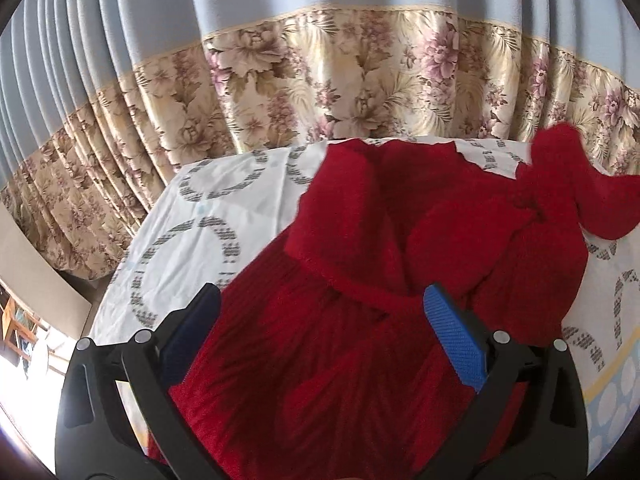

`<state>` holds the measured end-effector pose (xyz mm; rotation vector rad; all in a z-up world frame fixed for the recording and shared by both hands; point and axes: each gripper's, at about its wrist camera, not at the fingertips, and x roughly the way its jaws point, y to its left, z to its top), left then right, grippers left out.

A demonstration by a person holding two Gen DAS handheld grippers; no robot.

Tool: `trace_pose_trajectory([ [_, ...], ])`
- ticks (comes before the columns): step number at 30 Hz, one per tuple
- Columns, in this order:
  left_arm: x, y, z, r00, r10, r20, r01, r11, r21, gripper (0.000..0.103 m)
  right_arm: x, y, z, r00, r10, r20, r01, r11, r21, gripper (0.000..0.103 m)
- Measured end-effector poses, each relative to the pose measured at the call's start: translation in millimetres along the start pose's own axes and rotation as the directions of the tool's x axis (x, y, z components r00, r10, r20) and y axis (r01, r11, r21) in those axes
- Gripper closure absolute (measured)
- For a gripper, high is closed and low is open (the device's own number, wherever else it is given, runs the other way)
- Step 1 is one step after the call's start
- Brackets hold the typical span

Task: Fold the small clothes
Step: 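Grasp a red sweater sleeve cuff with the right gripper and pull it outward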

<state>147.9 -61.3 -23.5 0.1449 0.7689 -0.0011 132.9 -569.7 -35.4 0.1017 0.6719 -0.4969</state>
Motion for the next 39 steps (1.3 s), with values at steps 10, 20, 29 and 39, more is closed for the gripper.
trace_pose_trajectory([
  [10,26,-44,24,0.999,-0.040,-0.017,0.041,0.997,0.061,0.003,55,-94,19,0.989,-0.134,-0.064,0.141,0.982,0.123,0.093],
  [20,44,-91,29,0.989,-0.147,-0.007,0.146,0.974,0.174,0.003,30,-92,0,0.995,-0.101,-0.004,0.100,0.981,0.169,0.022],
  [29,61,-137,33,0.980,-0.197,-0.034,0.198,0.934,0.298,0.003,-1,-74,2,0.997,-0.061,0.047,0.053,0.985,0.162,0.022],
  [39,81,-123,37,0.943,-0.311,-0.120,0.333,0.904,0.270,0.040,-5,-52,-8,0.999,-0.028,0.040,0.022,0.989,0.146,0.021],
])
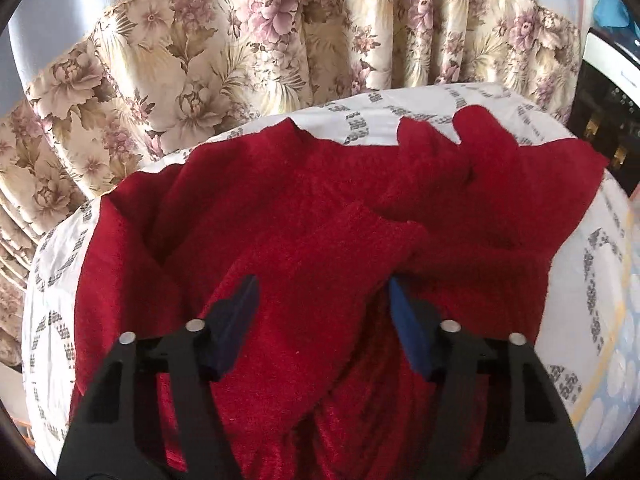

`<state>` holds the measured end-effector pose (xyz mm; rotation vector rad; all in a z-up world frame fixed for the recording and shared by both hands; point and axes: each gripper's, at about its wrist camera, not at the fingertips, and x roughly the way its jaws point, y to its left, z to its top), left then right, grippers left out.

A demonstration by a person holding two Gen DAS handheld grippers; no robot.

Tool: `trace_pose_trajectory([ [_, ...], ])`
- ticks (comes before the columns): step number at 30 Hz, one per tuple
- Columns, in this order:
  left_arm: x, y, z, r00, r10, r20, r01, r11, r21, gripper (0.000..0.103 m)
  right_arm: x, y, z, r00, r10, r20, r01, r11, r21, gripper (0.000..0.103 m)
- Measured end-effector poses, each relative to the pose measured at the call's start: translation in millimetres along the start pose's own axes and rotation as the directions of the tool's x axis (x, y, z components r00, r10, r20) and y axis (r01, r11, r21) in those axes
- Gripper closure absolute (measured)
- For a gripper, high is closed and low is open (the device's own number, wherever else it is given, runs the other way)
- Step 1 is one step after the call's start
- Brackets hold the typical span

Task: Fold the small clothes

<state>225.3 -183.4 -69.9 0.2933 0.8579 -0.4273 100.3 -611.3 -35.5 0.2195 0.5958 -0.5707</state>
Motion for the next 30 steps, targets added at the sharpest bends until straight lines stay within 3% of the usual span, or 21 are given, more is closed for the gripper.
trace_pose_trajectory([
  [2,-4,4,0,1.000,-0.015,0.010,0.015,1.000,0.001,0.045,0,5,-3,1.000,0.001,-0.003,-0.001,1.000,-0.010,0.021],
  [4,-5,9,0,1.000,-0.005,0.006,0.005,1.000,0.005,0.077,0,10,-6,1.000,0.008,-0.008,-0.008,1.000,-0.009,0.021],
  [7,-3,19,-1,1.000,-0.008,-0.002,0.008,1.000,-0.001,0.096,-2,15,-8,1.000,0.015,-0.008,-0.015,1.000,-0.011,0.021],
  [11,2,17,-5,1.000,-0.016,-0.013,0.017,0.999,0.041,0.097,-5,22,-7,1.000,0.021,-0.003,-0.021,1.000,-0.012,0.021],
  [17,-5,23,-4,0.993,-0.115,0.008,0.115,0.993,0.005,0.098,-9,29,-5,1.000,0.020,0.000,-0.020,1.000,-0.021,0.021],
  [20,-6,19,-3,0.995,-0.096,0.012,0.096,0.995,0.021,0.093,-10,29,-5,1.000,0.023,0.002,-0.023,1.000,-0.012,0.020],
  [22,-4,16,-2,0.998,-0.065,0.012,0.065,0.997,0.031,0.058,-9,29,-5,1.000,0.026,-0.002,-0.026,1.000,-0.005,0.020],
  [23,-2,14,-2,0.999,-0.052,0.013,0.051,0.998,0.047,0.056,-8,29,-6,1.000,0.029,-0.006,-0.029,1.000,-0.004,0.020],
  [24,1,13,-2,0.999,-0.053,0.001,0.053,0.997,0.058,0.061,-8,30,-6,1.000,0.031,-0.008,-0.031,1.000,-0.003,0.020],
  [25,4,13,-2,0.998,-0.055,-0.008,0.055,0.997,0.060,0.099,-8,31,-7,0.999,0.032,-0.008,-0.032,0.999,-0.004,0.020],
  [27,6,18,0,0.998,-0.056,-0.025,0.057,0.997,0.044,0.098,-9,33,-9,0.999,0.034,-0.008,-0.034,0.999,-0.011,0.020],
  [30,-3,33,7,1.000,0.021,0.001,-0.021,0.997,0.078,0.098,-12,39,-9,0.999,0.040,-0.005,-0.040,0.999,-0.018,0.020],
])
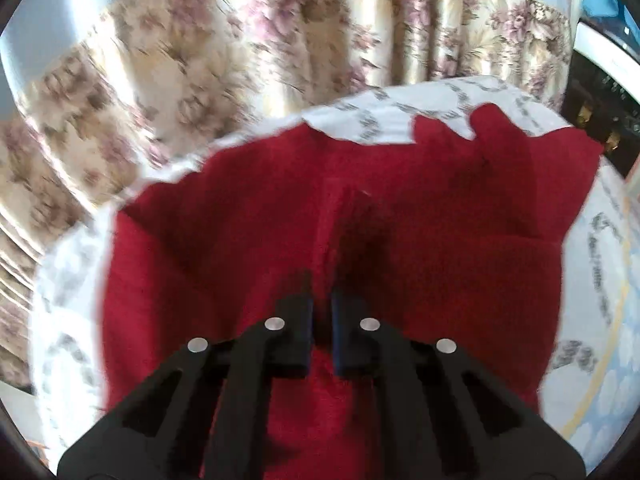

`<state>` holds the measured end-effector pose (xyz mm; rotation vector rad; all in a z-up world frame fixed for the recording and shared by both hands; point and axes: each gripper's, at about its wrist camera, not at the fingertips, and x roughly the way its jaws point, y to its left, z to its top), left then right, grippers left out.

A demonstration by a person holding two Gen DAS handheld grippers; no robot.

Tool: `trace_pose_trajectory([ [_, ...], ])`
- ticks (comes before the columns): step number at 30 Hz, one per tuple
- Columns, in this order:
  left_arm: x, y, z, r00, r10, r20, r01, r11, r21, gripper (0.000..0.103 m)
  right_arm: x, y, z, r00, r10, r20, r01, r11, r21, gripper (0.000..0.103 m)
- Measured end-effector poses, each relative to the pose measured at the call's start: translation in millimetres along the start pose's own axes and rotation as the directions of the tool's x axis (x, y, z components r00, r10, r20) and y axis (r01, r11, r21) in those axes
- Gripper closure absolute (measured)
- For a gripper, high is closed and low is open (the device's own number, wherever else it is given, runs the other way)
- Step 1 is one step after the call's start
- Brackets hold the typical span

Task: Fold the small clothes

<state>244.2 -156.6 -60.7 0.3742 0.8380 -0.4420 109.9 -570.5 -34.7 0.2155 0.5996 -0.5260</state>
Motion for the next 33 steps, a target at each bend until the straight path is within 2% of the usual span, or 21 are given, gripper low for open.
trace_pose_trajectory([
  [2,-7,28,5,0.994,0.104,0.018,-0.104,0.994,0.013,0.098,-2,5,0,1.000,0.008,0.004,-0.008,1.000,-0.002,0.020],
  [4,-12,58,6,0.977,0.212,0.032,-0.213,0.977,0.025,0.098,-3,11,-1,1.000,0.014,0.003,-0.014,1.000,-0.010,0.020],
  [6,-11,97,4,0.934,0.354,0.042,-0.355,0.934,0.042,0.098,-2,20,-2,1.000,0.025,0.003,-0.025,0.999,-0.023,0.020],
  [7,-8,113,1,0.906,0.420,0.044,-0.422,0.905,0.052,0.098,-1,26,-2,1.000,0.031,0.001,-0.031,0.999,-0.033,0.020],
  [8,-5,133,-3,0.865,0.500,0.044,-0.502,0.863,0.062,0.098,0,31,-2,0.999,0.036,-0.001,-0.036,0.999,-0.038,0.020],
  [9,-3,149,-6,0.839,0.543,0.030,-0.544,0.837,0.053,0.098,2,35,-2,0.999,0.042,-0.003,-0.042,0.998,-0.045,0.020],
  [11,0,189,-18,0.806,0.590,-0.041,-0.591,0.806,-0.021,0.098,5,46,-1,0.999,0.046,-0.007,-0.047,0.997,-0.064,0.020],
  [13,-1,224,-36,0.781,0.613,-0.117,-0.624,0.774,-0.106,0.098,8,58,-1,0.998,0.058,-0.014,-0.059,0.995,-0.074,0.019],
  [17,-8,262,-76,0.726,0.660,-0.191,-0.687,0.710,-0.156,0.098,10,75,-3,0.997,0.076,-0.023,-0.078,0.993,-0.091,0.020],
  [21,-13,295,-115,0.685,0.683,-0.255,-0.728,0.660,-0.186,0.098,8,86,-8,0.996,0.083,-0.029,-0.086,0.990,-0.111,0.019],
  [23,-14,306,-126,0.682,0.679,-0.274,-0.731,0.652,-0.203,0.097,4,90,-11,0.995,0.089,-0.033,-0.092,0.989,-0.117,0.019],
  [25,-15,309,-132,0.685,0.670,-0.287,-0.727,0.655,-0.205,0.084,-4,94,-16,0.994,0.107,-0.038,-0.110,0.986,-0.122,0.019],
  [26,-18,307,-135,0.680,0.675,-0.286,-0.731,0.653,-0.197,0.076,-9,97,-19,0.992,0.120,-0.044,-0.125,0.984,-0.126,0.019],
  [28,-26,296,-136,0.664,0.702,-0.258,-0.747,0.642,-0.173,0.010,-22,102,-29,0.988,0.144,-0.049,-0.149,0.978,-0.143,0.017],
  [29,-35,287,-138,0.646,0.729,-0.226,-0.763,0.628,-0.155,0.003,-28,105,-34,0.987,0.154,-0.051,-0.160,0.975,-0.152,0.015],
  [30,-43,281,-140,0.645,0.736,-0.206,-0.764,0.628,-0.149,0.003,-37,108,-41,0.984,0.168,-0.053,-0.175,0.971,-0.161,0.015],
  [33,-68,260,-148,0.695,0.699,-0.170,-0.719,0.673,-0.175,0.003,-60,114,-63,0.975,0.211,-0.073,-0.220,0.962,-0.162,0.015],
])
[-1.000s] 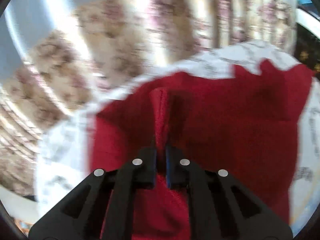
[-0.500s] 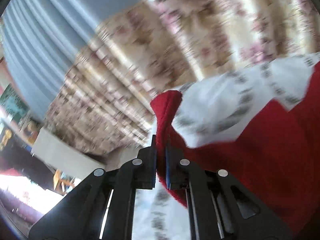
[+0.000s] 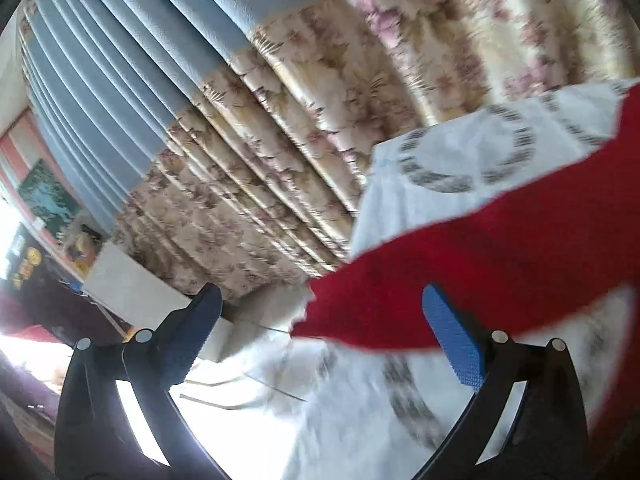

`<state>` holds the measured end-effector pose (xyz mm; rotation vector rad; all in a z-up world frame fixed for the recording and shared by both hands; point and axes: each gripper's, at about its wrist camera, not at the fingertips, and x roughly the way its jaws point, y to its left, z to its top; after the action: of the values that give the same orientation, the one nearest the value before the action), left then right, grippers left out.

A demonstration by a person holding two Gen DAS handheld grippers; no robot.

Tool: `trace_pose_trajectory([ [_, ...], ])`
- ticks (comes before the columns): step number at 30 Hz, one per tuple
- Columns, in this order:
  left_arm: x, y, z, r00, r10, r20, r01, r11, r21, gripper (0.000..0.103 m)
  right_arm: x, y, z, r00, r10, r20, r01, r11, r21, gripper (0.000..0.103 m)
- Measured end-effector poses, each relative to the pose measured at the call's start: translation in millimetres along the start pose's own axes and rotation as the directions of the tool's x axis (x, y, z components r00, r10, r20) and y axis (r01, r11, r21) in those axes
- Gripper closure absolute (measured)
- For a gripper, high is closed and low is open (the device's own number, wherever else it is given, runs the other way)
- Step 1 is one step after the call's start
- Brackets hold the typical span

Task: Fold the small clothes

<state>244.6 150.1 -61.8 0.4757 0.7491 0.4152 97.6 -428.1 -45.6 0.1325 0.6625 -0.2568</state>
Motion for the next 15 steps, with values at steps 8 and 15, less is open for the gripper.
trace_pose_trajectory([
  [8,-95,1,-70,0.957,-0.282,0.069,0.287,0.955,-0.072,0.003,-62,46,-77,0.995,0.087,-0.049,-0.086,0.996,0.022,0.015],
  [15,-129,-8,-123,0.867,-0.491,0.088,0.493,0.870,-0.004,0.003,-114,110,-146,0.979,0.182,-0.091,-0.186,0.981,-0.050,0.015],
])
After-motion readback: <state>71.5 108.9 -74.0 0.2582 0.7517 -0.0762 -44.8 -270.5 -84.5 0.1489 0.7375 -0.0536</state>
